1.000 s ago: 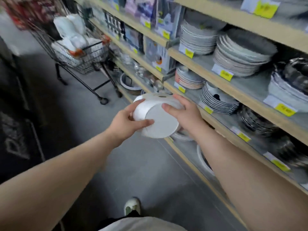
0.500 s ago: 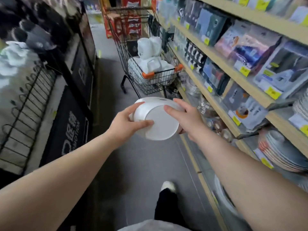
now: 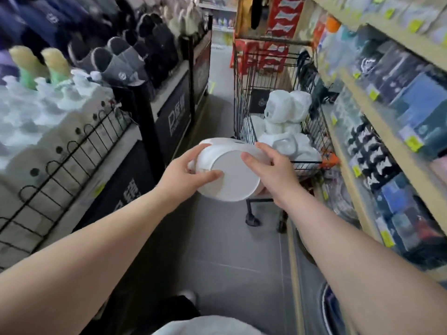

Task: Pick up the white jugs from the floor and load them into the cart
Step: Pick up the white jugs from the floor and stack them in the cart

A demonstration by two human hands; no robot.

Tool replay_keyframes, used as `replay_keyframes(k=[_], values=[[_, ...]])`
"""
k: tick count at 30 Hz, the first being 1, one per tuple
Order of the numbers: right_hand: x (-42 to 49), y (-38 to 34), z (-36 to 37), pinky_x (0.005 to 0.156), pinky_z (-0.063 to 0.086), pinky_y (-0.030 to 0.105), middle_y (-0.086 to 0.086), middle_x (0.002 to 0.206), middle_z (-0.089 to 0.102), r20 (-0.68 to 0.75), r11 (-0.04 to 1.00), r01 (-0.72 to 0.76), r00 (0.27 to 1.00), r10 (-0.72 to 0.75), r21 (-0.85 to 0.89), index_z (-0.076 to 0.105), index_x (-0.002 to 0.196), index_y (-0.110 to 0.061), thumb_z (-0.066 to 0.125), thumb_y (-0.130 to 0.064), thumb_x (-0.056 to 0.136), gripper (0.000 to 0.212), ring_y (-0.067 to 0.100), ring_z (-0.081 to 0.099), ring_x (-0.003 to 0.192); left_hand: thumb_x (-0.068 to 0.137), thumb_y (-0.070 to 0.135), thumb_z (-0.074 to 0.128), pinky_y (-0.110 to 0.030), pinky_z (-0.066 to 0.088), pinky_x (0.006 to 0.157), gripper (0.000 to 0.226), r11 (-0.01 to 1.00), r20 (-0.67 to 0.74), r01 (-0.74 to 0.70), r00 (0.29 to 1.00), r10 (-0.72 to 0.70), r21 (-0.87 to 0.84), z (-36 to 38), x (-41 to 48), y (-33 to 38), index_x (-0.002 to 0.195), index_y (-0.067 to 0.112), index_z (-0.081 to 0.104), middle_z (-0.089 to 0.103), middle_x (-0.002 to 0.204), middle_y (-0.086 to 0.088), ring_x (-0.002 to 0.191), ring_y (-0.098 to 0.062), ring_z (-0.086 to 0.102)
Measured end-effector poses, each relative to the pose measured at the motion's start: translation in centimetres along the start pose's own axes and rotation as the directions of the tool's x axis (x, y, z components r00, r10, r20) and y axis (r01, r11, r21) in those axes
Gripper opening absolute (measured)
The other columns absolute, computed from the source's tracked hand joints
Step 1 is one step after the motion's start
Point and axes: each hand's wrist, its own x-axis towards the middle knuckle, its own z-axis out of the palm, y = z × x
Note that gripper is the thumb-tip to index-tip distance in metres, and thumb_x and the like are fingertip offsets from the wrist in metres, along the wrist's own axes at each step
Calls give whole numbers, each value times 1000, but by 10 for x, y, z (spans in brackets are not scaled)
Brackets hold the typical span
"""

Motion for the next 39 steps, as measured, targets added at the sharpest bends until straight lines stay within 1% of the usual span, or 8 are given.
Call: replay_keyframes(k=[6, 11, 20, 25, 29, 33, 37, 39], values=[[128, -6, 34, 96, 52, 47, -18, 108, 55, -40, 999, -32, 999, 32, 5, 57, 131, -32, 76, -52, 74, 64, 15, 56, 113, 75, 26, 82, -15, 54, 78, 61, 999, 21, -15, 1000, 14, 47, -27, 132, -2, 129, 38, 57, 62, 112, 19, 95, 4, 63], [230, -21, 54, 95, 53, 44, -10, 125, 56, -144, 998, -55, 988, 60, 44, 56, 132, -35, 75, -52, 74, 64, 12, 54, 115, 75, 22, 82, -13, 54, 77, 61, 998, 113, -36, 993, 30, 51, -46, 256, 11, 129, 37, 58, 63, 109, 19, 88, 10, 63], [362, -32, 40, 93, 53, 50, -19, 108, 53, -321, 982, -124, 933, 163, 140, 55, 134, -32, 78, -49, 74, 67, 17, 56, 117, 73, 23, 83, -22, 54, 83, 64, 995, 289, -59, 957, 34, 78, -26, 434, 24, 130, 36, 58, 64, 114, 12, 99, -6, 65], [439, -20, 10, 66, 61, 48, -9, 120, 52, -383, 965, -211, 888, 256, 156, 53, 134, -35, 73, -52, 78, 63, 20, 57, 107, 73, 21, 83, -13, 54, 71, 61, 993, 384, -83, 922, 45, 84, 17, 533, 26, 127, 34, 59, 62, 113, 11, 97, -7, 64], [503, -6, -10, 71, 60, 51, -7, 127, 50, -408, 940, -267, 850, 334, 213, 52, 135, -37, 73, -54, 77, 64, 20, 56, 106, 73, 25, 83, -5, 50, 64, 68, 985, 447, -92, 895, 16, 148, 50, 607, 24, 134, 36, 54, 56, 114, 19, 93, 3, 57], [559, 4, -20, 71, 61, 50, -10, 128, 48, -403, 918, -319, 828, 391, 235, 52, 134, -39, 72, -57, 76, 64, 23, 54, 112, 71, 29, 85, -14, 52, 76, 77, 978, 506, -56, 860, -56, 203, 71, 674, 14, 137, 44, 48, 51, 128, 15, 97, 2, 55], [600, 23, -18, 68, 61, 51, -10, 128, 51, -445, 885, -375, 766, 464, 278, 50, 136, -37, 72, -58, 75, 68, 23, 58, 109, 70, 29, 86, -7, 49, 70, 78, 955, 596, -78, 795, -114, 287, 90, 733, 3, 136, 45, 47, 55, 109, 28, 82, 15, 60], [618, 36, -12, 83, 57, 52, -10, 132, 53, -493, 873, -395, 720, 488, 287, 51, 136, -36, 71, -65, 69, 76, 23, 57, 116, 69, 29, 86, -16, 51, 78, 81, 933, 659, -94, 732, -172, 348, 102, 766, -5, 138, 45, 46, 58, 105, 24, 85, 6, 63]])
